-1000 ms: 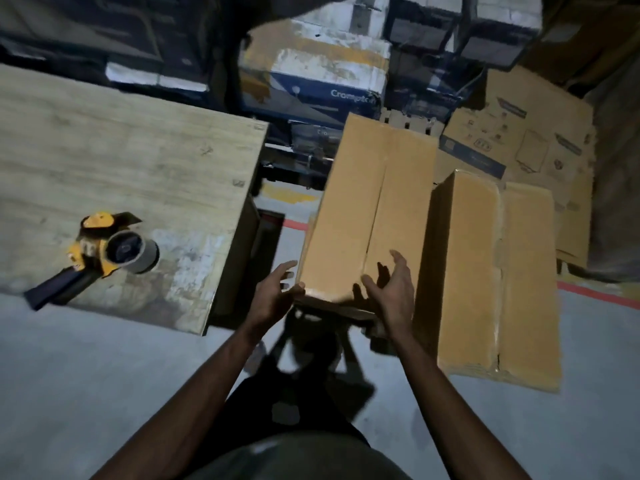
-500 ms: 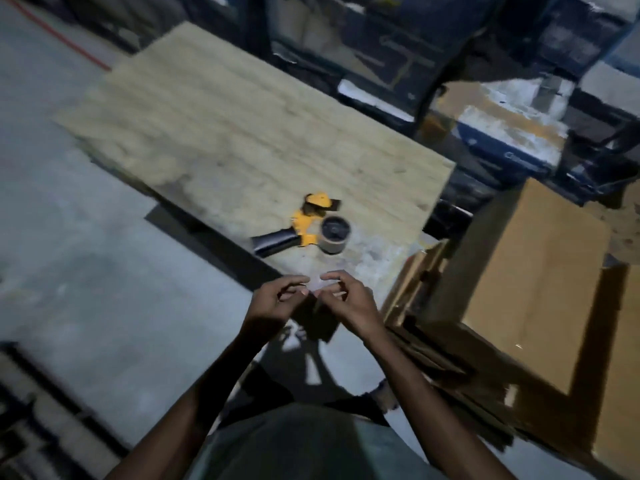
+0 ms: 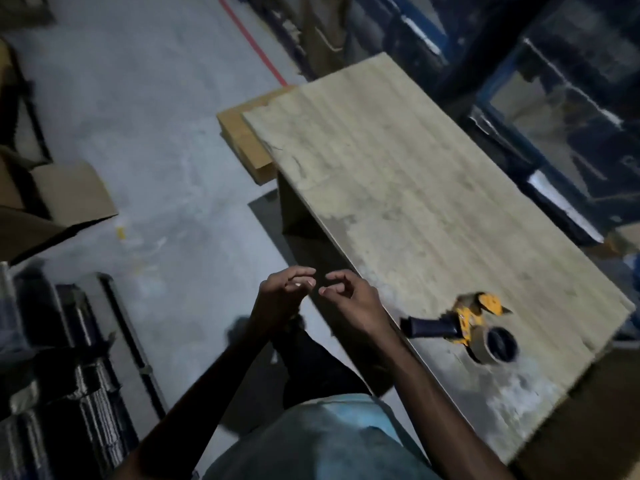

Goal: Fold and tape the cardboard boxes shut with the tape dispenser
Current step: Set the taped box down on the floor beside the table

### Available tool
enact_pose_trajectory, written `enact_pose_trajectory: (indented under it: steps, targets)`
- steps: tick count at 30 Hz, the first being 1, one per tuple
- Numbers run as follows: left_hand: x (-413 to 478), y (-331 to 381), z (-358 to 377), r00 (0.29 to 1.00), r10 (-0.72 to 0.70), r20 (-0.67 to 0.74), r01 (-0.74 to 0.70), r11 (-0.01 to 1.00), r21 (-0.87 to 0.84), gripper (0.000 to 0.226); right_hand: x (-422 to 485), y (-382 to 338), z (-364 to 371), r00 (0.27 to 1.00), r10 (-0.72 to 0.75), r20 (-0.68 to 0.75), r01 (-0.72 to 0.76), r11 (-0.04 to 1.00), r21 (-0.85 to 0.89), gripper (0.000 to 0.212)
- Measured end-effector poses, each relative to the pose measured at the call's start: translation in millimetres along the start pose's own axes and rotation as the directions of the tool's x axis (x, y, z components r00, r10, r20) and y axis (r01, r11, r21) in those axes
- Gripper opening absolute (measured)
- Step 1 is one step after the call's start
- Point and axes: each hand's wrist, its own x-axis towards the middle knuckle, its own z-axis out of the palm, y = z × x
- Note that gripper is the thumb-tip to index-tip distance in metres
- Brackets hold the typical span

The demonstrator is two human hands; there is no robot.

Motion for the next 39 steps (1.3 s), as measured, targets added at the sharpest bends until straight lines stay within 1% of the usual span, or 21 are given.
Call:
enact_pose_trajectory:
  steps: [3,5,7,9,11,15,18,23,26,29,31,33,34,35,36,37,38,39]
  targets:
    - [43,4,-48,0.996,0.048,-0.081,-0.049,0.999,-0.008,0.034,60,-39,34,0.998,-0.031,0.062,0.031,0.999,0.008,0.03]
    - [80,8,-81,0.991,0.073,-0.114,-0.07,0.997,0.025,0.026,105,-70,56,0.996,-0.045,0.083,0.044,0.999,0.016,0.037]
    - [121,19,-116,0.981,0.08,-0.175,-0.071,0.996,0.058,0.017,155,-104,78,0.993,-0.067,0.093,0.064,0.997,0.033,0.03]
    - [159,39,-150,0.972,0.039,-0.233,-0.026,0.998,0.06,0.014,201,-140,98,0.993,-0.07,0.098,0.066,0.997,0.049,0.022]
    - [194,62,-183,0.967,-0.001,-0.256,0.021,0.997,0.076,0.016,242,-179,116,0.991,-0.079,0.111,0.074,0.996,0.053,0.02]
    - [265,97,-245,0.957,-0.023,-0.289,0.058,0.992,0.113,0.016,315,-252,141,0.977,-0.137,0.161,0.136,0.991,0.014,0.025]
    - [316,110,-289,0.952,-0.058,-0.3,0.086,0.993,0.08,0.016,369,-299,154,0.971,-0.155,0.18,0.158,0.987,-0.006,0.027]
    - [412,129,-350,0.965,-0.082,-0.248,0.093,0.995,0.035,0.018,451,-357,169,0.984,-0.095,0.151,0.085,0.994,0.07,0.024]
    - [481,142,-380,0.982,-0.065,-0.178,0.082,0.992,0.092,0.018,506,-385,185,0.995,-0.038,0.088,0.027,0.992,0.127,0.023]
    - [558,153,-407,0.998,-0.041,-0.044,0.048,0.985,0.165,0.014,562,-419,199,0.999,0.042,0.007,-0.043,0.984,0.173,0.025]
    - [611,163,-424,0.996,-0.062,0.07,0.041,0.963,0.268,0.012,601,-435,209,0.992,0.108,-0.068,-0.092,0.974,0.208,0.027]
    - [656,174,-441,0.982,-0.086,0.166,0.014,0.92,0.392,0.023,634,-451,217,0.973,0.19,-0.128,-0.151,0.952,0.265,0.039]
    - [679,179,-448,0.975,-0.083,0.207,-0.013,0.904,0.426,0.03,651,-457,221,0.958,0.236,-0.162,-0.179,0.936,0.304,0.046]
    - [703,181,-455,0.964,-0.105,0.244,-0.01,0.905,0.426,0.033,667,-463,225,0.939,0.288,-0.19,-0.213,0.916,0.339,0.049]
    - [730,179,-461,0.951,-0.144,0.274,0.022,0.915,0.402,0.029,683,-469,228,0.923,0.326,-0.205,-0.235,0.899,0.37,0.045]
    - [756,178,-466,0.935,-0.179,0.305,0.041,0.911,0.41,0.021,700,-473,232,0.908,0.36,-0.215,-0.255,0.881,0.399,0.037]
    - [780,175,-470,0.929,-0.193,0.315,0.033,0.892,0.45,0.016,715,-473,235,0.89,0.393,-0.232,-0.269,0.862,0.43,0.028]
    - [803,173,-472,0.93,-0.198,0.308,0.022,0.869,0.494,0.019,732,-468,240,0.869,0.426,-0.251,-0.278,0.841,0.464,0.021]
